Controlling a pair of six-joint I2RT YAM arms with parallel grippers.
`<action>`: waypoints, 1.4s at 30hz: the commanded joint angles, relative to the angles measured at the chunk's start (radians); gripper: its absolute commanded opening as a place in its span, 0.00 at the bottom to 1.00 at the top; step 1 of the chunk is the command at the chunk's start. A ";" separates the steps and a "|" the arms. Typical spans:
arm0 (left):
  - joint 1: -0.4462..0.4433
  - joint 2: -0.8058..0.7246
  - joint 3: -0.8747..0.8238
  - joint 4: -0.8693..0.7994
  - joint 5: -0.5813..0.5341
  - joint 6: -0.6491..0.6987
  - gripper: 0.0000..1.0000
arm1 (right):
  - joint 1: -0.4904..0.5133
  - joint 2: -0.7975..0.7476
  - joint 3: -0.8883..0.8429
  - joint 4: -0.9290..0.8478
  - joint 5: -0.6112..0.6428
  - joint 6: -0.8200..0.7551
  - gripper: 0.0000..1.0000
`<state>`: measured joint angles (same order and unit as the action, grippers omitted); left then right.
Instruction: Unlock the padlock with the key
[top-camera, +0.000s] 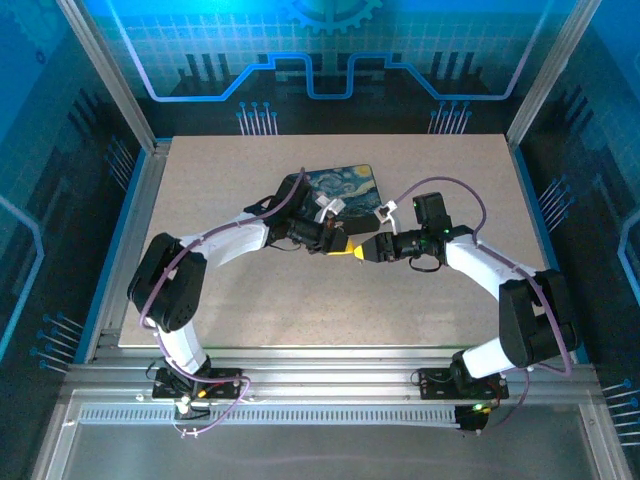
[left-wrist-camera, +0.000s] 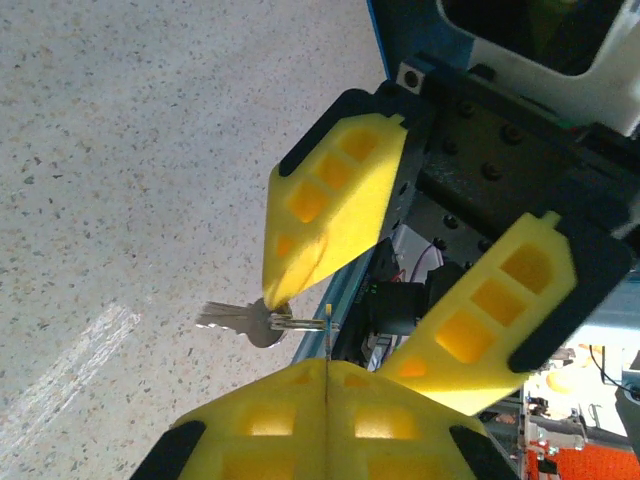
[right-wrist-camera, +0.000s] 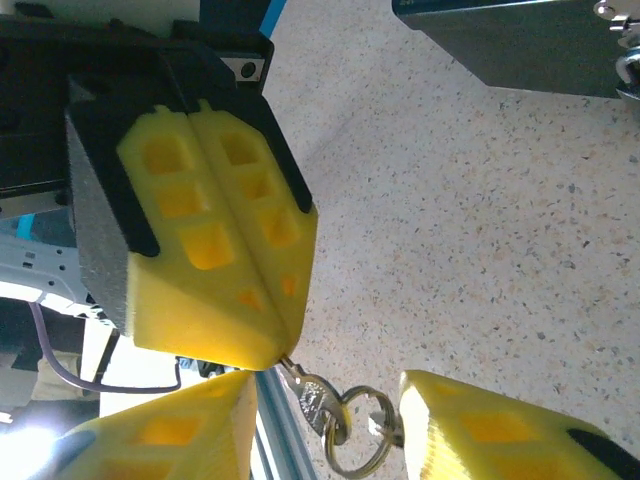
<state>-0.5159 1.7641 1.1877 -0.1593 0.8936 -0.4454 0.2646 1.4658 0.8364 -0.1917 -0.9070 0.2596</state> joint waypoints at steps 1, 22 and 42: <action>0.006 -0.040 -0.015 0.026 0.041 -0.004 0.00 | -0.014 0.009 -0.015 0.027 -0.044 -0.016 0.39; 0.013 -0.043 -0.058 0.106 0.093 -0.040 0.00 | -0.029 -0.036 -0.083 0.163 -0.151 0.039 0.14; 0.008 -0.039 -0.068 0.117 0.130 -0.027 0.00 | -0.028 -0.052 -0.110 0.261 -0.211 0.095 0.00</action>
<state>-0.5018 1.7512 1.1313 -0.0608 0.9924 -0.4755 0.2390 1.4479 0.7391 0.0032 -1.0580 0.3470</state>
